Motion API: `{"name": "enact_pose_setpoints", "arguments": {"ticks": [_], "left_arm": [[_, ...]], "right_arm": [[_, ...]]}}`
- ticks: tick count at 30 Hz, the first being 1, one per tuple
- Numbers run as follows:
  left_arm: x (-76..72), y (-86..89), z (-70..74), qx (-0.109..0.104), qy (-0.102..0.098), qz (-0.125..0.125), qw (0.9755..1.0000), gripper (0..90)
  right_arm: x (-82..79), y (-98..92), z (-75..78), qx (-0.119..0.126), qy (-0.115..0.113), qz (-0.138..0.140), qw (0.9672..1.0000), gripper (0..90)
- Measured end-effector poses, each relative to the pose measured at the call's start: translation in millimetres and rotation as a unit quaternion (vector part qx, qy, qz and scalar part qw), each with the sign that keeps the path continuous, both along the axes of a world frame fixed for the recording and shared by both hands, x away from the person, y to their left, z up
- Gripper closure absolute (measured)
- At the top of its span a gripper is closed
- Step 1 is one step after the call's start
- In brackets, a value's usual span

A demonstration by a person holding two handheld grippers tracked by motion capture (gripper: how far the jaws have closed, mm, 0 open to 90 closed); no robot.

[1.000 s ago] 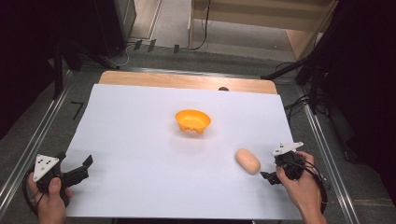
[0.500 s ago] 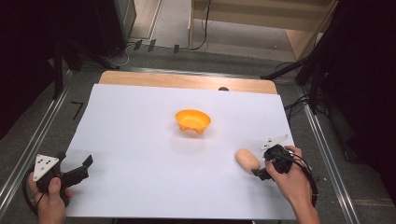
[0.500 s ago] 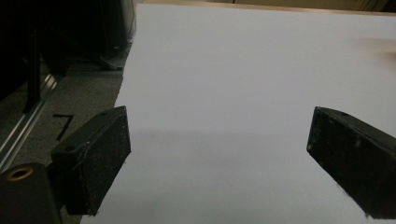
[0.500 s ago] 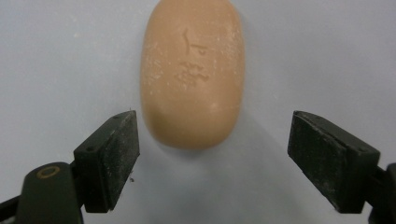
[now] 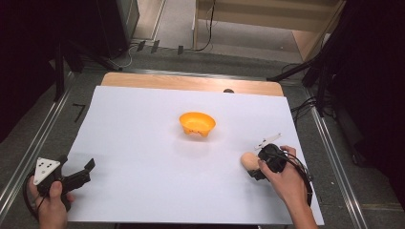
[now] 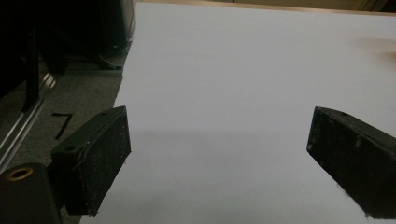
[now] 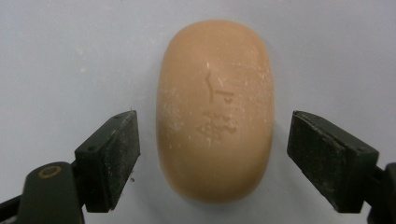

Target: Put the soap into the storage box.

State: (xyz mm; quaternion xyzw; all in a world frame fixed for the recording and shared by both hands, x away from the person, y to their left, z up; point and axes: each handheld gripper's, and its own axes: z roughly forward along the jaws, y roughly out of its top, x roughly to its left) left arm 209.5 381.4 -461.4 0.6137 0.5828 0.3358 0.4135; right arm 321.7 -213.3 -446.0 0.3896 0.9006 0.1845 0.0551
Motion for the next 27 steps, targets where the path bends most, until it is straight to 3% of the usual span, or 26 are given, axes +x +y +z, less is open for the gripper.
{"name": "enact_pose_setpoints", "arguments": {"ticks": [5,12,22,27], "left_arm": [[0.3,-0.2,-0.2,-0.001,0.000,0.000,1.0000,6.9],[0.3,0.0,0.0,0.000,0.001,0.000,1.0000,6.9],[0.5,-0.2,-0.1,0.002,0.003,0.000,1.0000,6.9],[0.4,-0.2,-0.1,0.002,0.003,0.000,1.0000,6.9]], "right_arm": [[4.6,8.1,-3.4,-0.001,0.006,-0.006,1.0000,20.5],[9.6,16.4,-7.9,-0.022,0.012,-0.019,0.9995,29.5],[12.0,22.5,-7.1,-0.043,0.026,-0.027,0.9984,32.5],[13.5,22.6,-7.7,-0.040,0.030,-0.030,0.9983,32.4]]}}
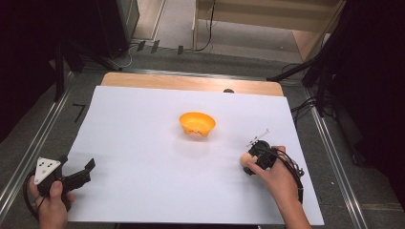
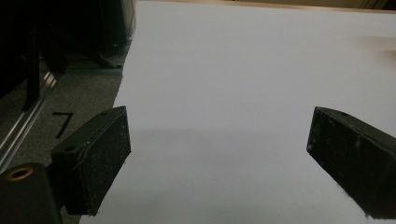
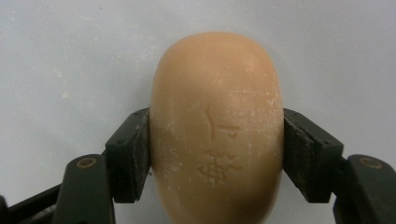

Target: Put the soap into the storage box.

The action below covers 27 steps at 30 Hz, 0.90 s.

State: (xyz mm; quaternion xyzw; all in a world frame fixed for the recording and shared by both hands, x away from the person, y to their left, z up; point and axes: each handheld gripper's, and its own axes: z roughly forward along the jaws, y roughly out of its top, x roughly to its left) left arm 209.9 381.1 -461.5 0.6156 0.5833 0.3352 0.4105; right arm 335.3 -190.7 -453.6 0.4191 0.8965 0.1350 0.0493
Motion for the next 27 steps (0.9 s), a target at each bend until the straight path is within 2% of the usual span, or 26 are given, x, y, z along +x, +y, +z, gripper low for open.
{"name": "enact_pose_setpoints", "arguments": {"ticks": [15,18,19,25,27], "left_arm": [[0.9,0.2,0.0,-0.002,0.003,0.000,1.0000,6.9],[1.0,0.4,0.0,-0.002,0.003,0.000,1.0000,6.9],[1.0,0.4,0.0,-0.002,0.004,0.000,1.0000,6.9],[0.5,0.1,0.0,-0.001,0.002,0.001,1.0000,6.9],[0.5,0.2,-0.1,-0.002,0.001,0.002,1.0000,6.9]], "right_arm": [[4.4,-1.9,1.3,0.003,0.011,0.026,0.9996,33.0],[5.5,-3.2,2.6,0.007,0.018,0.030,0.9994,33.0],[6.1,-4.7,5.2,0.023,0.024,0.035,0.9988,33.0],[7.4,-1.6,18.0,0.029,0.006,0.050,0.9983,33.0],[10.8,2.3,26.2,0.023,-0.001,0.063,0.9977,33.0]]}}
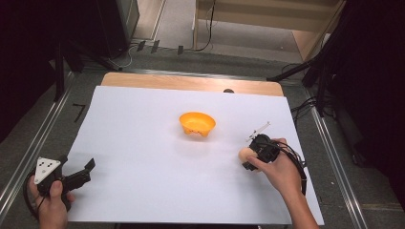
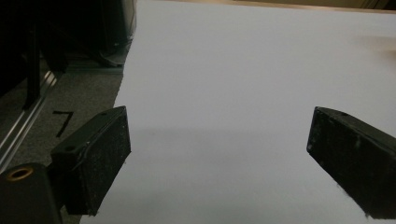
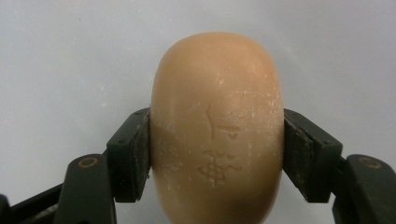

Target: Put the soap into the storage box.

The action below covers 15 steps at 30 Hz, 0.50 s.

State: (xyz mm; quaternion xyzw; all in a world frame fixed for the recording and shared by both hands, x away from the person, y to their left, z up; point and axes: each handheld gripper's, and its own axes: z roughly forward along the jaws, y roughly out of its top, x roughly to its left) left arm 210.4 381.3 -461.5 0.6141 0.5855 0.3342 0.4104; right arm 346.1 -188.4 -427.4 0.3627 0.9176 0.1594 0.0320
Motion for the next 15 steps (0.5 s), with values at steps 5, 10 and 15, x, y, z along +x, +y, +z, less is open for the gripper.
{"name": "enact_pose_setpoints", "arguments": {"ticks": [5,10,15], "left_arm": [[0.1,0.3,0.0,0.000,0.000,-0.001,1.0000,6.9],[0.0,0.4,0.0,-0.001,0.000,-0.001,1.0000,6.9],[-0.1,0.3,0.0,-0.002,0.000,-0.001,1.0000,6.9]], "right_arm": [[7.6,7.4,12.5,-0.017,-0.010,0.022,0.9996,33.0],[15.7,16.1,20.5,-0.026,-0.019,0.045,0.9985,33.0],[23.4,24.2,23.9,-0.031,-0.033,0.070,0.9965,32.9]]}}
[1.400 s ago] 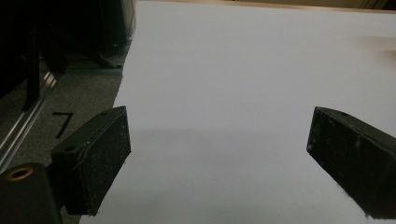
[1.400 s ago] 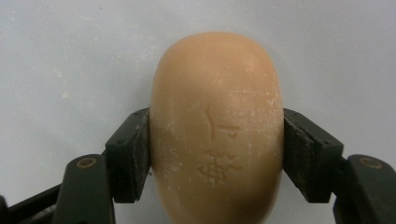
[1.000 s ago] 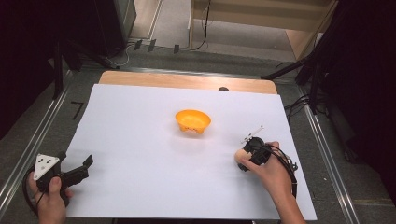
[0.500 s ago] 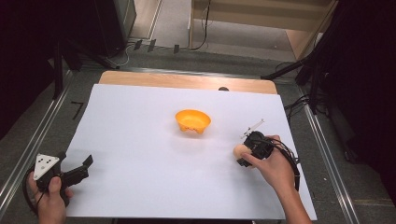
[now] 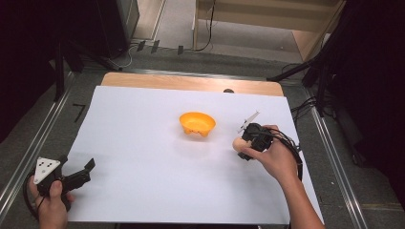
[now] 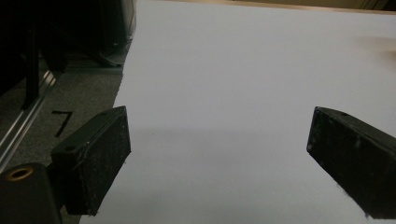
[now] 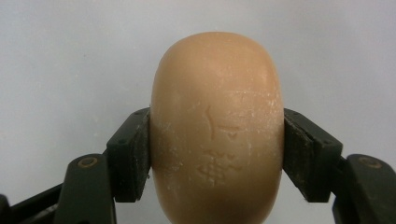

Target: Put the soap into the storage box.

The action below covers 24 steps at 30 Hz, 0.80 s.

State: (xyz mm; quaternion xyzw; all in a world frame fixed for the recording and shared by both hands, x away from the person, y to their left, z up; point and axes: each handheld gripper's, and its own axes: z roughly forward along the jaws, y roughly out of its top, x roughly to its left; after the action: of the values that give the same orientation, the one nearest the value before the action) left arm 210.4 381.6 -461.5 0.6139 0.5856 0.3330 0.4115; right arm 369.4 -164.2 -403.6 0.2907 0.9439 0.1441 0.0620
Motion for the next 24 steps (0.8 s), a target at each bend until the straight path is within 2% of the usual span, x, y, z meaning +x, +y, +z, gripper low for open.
{"name": "enact_pose_setpoints", "arguments": {"ticks": [4,9,11,13,16,19,21,24], "left_arm": [[0.0,0.0,0.0,0.000,0.000,0.001,1.0000,6.9],[0.0,0.2,-0.1,-0.001,-0.001,0.000,1.0000,6.9],[0.0,0.3,0.0,-0.002,0.000,0.000,1.0000,6.9],[0.0,0.4,-0.1,-0.002,0.000,0.000,1.0000,6.9],[0.0,0.5,0.0,-0.003,0.000,0.000,1.0000,6.9],[0.0,0.5,0.0,-0.003,-0.001,-0.001,1.0000,6.9],[-0.1,0.7,0.0,-0.003,-0.001,0.000,1.0000,6.9],[-0.2,0.7,0.0,-0.003,-0.001,0.000,1.0000,6.9]], "right_arm": [[7.4,5.9,2.2,0.010,0.004,0.019,0.9998,33.0],[13.6,10.6,7.7,0.019,-0.001,0.024,0.9995,33.0],[17.5,14.4,11.6,0.025,-0.005,0.034,0.9991,33.0],[18.0,15.8,13.0,0.021,-0.009,0.035,0.9991,33.0],[23.2,20.3,15.7,0.012,-0.029,0.052,0.9982,33.0],[27.1,21.9,18.4,0.012,-0.032,0.060,0.9976,32.9],[30.4,23.1,19.6,0.008,-0.045,0.076,0.9960,32.9],[33.6,25.9,21.9,-0.001,-0.050,0.089,0.9947,32.9]]}}
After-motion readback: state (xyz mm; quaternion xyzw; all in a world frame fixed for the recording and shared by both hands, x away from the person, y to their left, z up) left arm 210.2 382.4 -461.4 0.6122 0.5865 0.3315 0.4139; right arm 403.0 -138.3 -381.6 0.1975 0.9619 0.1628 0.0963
